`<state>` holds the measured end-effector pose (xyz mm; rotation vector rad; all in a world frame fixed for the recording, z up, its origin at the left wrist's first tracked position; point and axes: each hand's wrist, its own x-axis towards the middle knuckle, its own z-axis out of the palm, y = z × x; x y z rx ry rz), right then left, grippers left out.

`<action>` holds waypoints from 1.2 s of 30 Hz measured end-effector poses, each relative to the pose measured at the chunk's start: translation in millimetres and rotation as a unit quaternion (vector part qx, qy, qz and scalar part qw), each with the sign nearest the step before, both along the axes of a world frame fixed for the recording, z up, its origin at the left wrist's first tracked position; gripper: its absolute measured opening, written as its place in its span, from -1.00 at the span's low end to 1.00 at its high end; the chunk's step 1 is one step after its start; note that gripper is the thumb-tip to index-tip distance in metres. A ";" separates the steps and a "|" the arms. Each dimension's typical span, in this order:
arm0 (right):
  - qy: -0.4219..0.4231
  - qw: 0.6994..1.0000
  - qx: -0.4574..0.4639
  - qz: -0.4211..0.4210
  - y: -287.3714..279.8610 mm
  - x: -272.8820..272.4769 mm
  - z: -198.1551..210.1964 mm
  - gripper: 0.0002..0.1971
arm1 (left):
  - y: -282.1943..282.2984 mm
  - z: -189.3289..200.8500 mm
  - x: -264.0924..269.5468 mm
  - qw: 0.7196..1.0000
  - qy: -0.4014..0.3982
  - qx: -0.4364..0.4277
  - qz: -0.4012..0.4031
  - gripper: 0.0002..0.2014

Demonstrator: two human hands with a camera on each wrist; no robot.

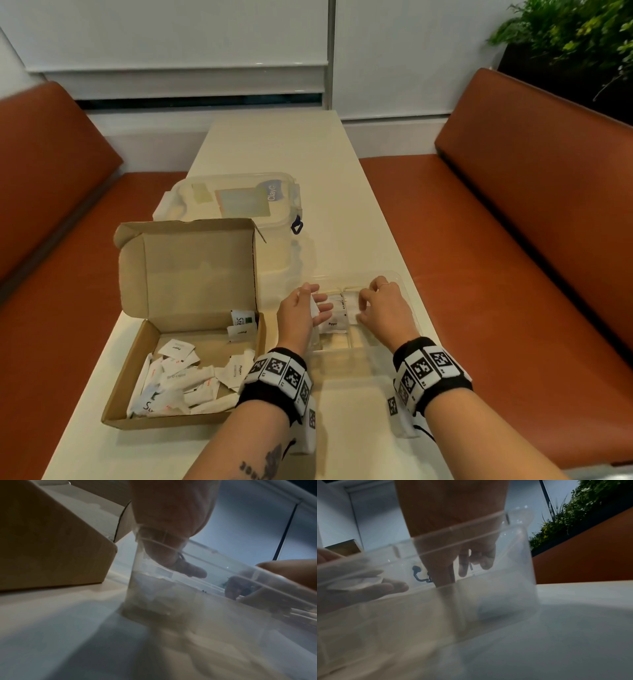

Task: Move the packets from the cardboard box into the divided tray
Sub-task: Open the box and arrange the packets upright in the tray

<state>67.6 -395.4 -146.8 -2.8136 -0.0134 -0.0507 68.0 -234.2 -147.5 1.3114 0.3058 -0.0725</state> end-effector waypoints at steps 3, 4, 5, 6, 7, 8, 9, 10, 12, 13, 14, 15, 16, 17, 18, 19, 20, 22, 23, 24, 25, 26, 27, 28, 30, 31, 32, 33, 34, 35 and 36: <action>0.016 1.000 -0.026 0.002 1.5 2.5 -2.2 -0.90 | -0.3 0.4 -0.3 1.000 0.006 0.000 -0.004 -0.74; 0.016 0.999 -0.028 -0.001 2.7 3.7 -2.5 -0.90 | -0.4 0.7 0.0 1.000 0.009 -0.001 -0.008 -0.73; 0.017 0.999 -0.028 -0.004 4.0 4.6 -2.4 -0.89 | -0.7 1.3 -0.2 1.000 0.012 -0.003 -0.014 -0.71; 0.019 0.999 -0.026 -0.008 5.2 5.2 -2.2 -0.90 | -1.1 2.2 -0.3 1.000 0.015 -0.008 -0.020 -0.67; 0.022 0.999 -0.024 -0.012 6.1 5.5 -2.1 -0.90 | -1.6 3.1 -0.2 0.999 0.019 -0.016 -0.024 -0.64; 0.024 0.999 -0.024 -0.015 6.4 5.2 -1.8 -0.91 | -1.9 3.8 -0.4 0.999 0.023 -0.028 -0.026 -0.60; 0.022 0.999 -0.020 -0.019 6.6 4.7 -0.9 -0.90 | -2.1 4.8 -0.4 0.999 0.025 -0.040 -0.025 -0.58; 0.011 1.000 -0.008 -0.023 7.1 4.1 1.0 -0.88 | -2.2 5.8 -0.5 0.998 0.025 -0.051 -0.023 -0.57; -0.038 0.998 0.052 -0.024 11.3 2.4 7.7 -0.83 | -2.3 7.6 -1.2 0.998 0.015 -0.057 -0.021 -0.55; -0.057 0.992 0.107 -0.020 15.3 1.9 12.6 -0.80 | -2.3 8.5 -2.1 0.998 0.007 -0.052 -0.022 -0.55; -0.055 0.983 0.177 -0.014 19.9 1.1 18.3 -0.78 | -2.3 9.5 -3.2 0.999 -0.001 -0.043 -0.024 -0.55; -0.034 0.967 0.251 -0.010 25.1 0.3 24.2 -0.79 | -2.6 10.6 -4.4 0.999 -0.006 -0.035 -0.029 -0.55; -0.004 0.951 0.311 -0.007 30.4 -0.5 29.2 -0.82 | -3.2 12.0 -5.4 0.999 -0.010 -0.032 -0.038 -0.56; 0.023 0.937 0.349 -0.005 34.7 -1.0 33.2 -0.88 | -3.7 13.5 -5.8 0.998 -0.011 -0.032 -0.052 -0.57; 0.040 0.926 0.375 -0.004 37.1 -0.8 36.6 -0.94 | -4.2 15.0 -5.9 0.997 -0.011 -0.029 -0.068 -0.59; 0.043 0.916 0.399 -0.008 37.6 -0.2 38.8 -0.96 | -4.7 16.5 -5.6 0.996 -0.010 -0.019 -0.082 -0.61; 0.036 0.904 0.425 -0.021 36.6 0.4 40.2 -0.96 | -5.2 17.7 -5.2 0.996 -0.010 -0.008 -0.092 -0.62; 0.009 0.878 0.474 -0.065 31.8 1.1 42.2 -0.97 | -5.3 18.2 -3.9 0.995 -0.014 0.007 -0.096 -0.66; -0.003 0.869 0.488 -0.085 28.4 1.0 42.1 -0.97 | -5.2 17.3 -3.4 0.995 -0.018 0.015 -0.095 -0.67; -0.010 0.865 0.492 -0.098 25.2 1.0 41.1 -0.97 | -4.7 16.5 -3.4 0.995 -0.022 0.022 -0.093 -0.70; -0.014 0.865 0.491 -0.104 22.7 0.5 39.4 -0.96 | -3.9 16.0 -3.5 0.996 -0.026 0.030 -0.086 -0.74; -0.017 0.867 0.487 -0.104 20.8 0.0 37.8 -0.95 | -3.0 15.7 -3.6 0.996 -0.032 0.038 -0.075 -0.79; -0.023 0.873 0.477 -0.101 19.5 -0.4 36.8 -0.95 | -2.2 15.3 -3.4 0.996 -0.038 0.051 -0.066 -0.83; -0.032 0.884 0.457 -0.095 18.4 -0.3 36.5 -0.91 | -1.6 15.2 -3.5 0.995 -0.046 0.067 -0.064 -0.85; -0.041 0.916 0.395 -0.055 15.6 1.2 38.1 -0.76 | -1.5 16.2 -4.1 0.989 -0.065 0.110 -0.077 -0.84; -0.029 0.932 0.360 -0.026 14.2 2.6 40.6 -0.71 | -1.7 16.8 -4.4 0.985 -0.074 0.133 -0.086 -0.83; -0.008 0.946 0.323 0.003 12.7 3.8 43.3 -0.73 | -2.3 17.1 -4.7 0.981 -0.080 0.154 -0.093 -0.81; 0.015 0.957 0.289 0.026 12.0 5.0 45.9 -0.77 | -2.5 17.4 -5.0 0.977 -0.084 0.169 -0.096 -0.81; 0.033 0.964 0.262 0.036 10.3 5.2 47.1 -0.79 | -3.3 17.7 -5.6 0.975 -0.088 0.182 -0.098 -0.81; 0.041 0.969 0.239 0.040 8.5 4.9 47.5 -0.77 | -4.2 17.8 -5.9 0.971 -0.090 0.196 -0.101 -0.81; 0.042 0.975 0.216 0.042 6.6 4.6 47.2 -0.71 | -5.3 17.7 -6.3 0.966 -0.093 0.214 -0.108 -0.81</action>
